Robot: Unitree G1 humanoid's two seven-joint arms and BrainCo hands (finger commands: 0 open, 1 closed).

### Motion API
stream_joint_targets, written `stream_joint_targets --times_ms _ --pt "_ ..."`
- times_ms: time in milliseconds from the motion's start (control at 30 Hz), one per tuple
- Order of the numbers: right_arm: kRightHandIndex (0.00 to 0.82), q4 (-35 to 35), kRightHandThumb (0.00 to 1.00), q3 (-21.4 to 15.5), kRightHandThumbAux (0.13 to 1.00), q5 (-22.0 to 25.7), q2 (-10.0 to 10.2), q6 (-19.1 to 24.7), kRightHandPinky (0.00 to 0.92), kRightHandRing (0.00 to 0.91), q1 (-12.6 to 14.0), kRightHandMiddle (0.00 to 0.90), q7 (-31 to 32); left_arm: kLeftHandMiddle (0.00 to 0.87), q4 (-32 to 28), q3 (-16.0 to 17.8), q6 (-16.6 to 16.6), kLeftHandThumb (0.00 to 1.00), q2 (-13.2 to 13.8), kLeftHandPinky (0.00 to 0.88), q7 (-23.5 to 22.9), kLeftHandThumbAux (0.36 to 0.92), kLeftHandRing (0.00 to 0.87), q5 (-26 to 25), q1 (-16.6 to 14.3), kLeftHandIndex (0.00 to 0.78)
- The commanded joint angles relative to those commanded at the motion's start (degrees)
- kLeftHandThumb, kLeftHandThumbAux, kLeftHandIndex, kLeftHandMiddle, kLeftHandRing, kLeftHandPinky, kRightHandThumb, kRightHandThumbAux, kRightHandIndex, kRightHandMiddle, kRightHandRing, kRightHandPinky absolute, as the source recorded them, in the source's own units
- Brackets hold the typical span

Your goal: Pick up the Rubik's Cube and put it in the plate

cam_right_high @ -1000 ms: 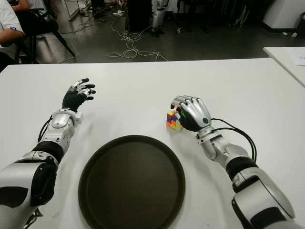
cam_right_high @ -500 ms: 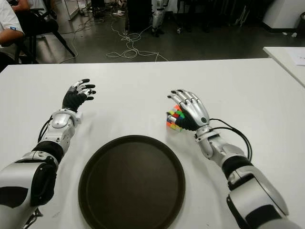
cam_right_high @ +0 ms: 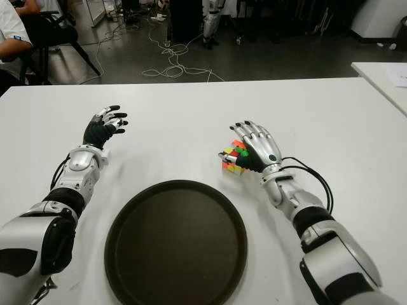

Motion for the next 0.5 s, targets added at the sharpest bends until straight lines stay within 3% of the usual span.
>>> stream_joint_targets --times_ms 500 --pt "0.000 -0.3 0.270 -1.3 0.167 2.4 0.8 2.5 0.000 0.000 0.2 0.000 1.9 0.302 0.0 0.2 0.1 0.449 -0.1 0.315 -0.6 0.717 0.301 -0.3 0.0 0.203"
